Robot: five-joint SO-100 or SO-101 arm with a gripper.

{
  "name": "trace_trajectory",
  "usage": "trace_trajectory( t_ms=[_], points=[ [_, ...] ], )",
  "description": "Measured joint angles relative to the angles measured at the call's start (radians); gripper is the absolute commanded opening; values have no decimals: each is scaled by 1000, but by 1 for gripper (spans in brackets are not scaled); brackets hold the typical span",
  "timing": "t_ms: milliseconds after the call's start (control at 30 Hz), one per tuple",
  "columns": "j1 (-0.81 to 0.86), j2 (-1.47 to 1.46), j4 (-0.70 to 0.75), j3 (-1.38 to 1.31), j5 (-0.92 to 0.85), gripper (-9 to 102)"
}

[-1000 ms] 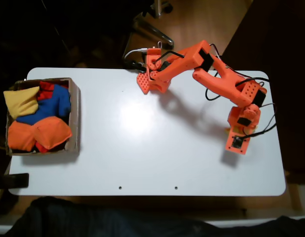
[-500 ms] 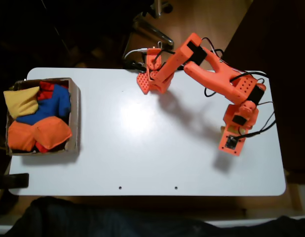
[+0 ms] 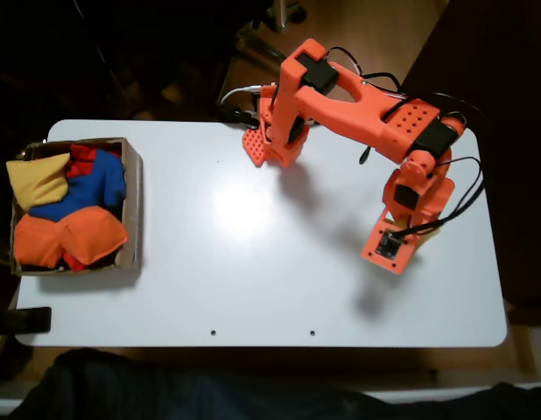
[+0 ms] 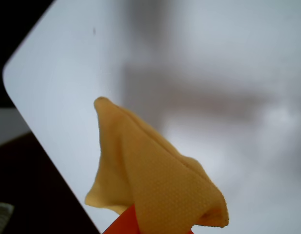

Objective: Grasp a bag and put it in the box.

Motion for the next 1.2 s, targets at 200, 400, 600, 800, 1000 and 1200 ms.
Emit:
trace_trajectory(
  t_ms=[200, 400, 600, 800, 1000, 1200],
  points=[
    [46, 126, 100, 0, 20, 0],
    [117, 247, 198, 0, 20, 0],
    [207, 345, 298, 0, 20, 0],
    [308, 426, 394, -35, 20, 0],
    [463, 499, 422, -57, 15, 0],
    [638, 546, 425, -57, -9, 0]
  ],
)
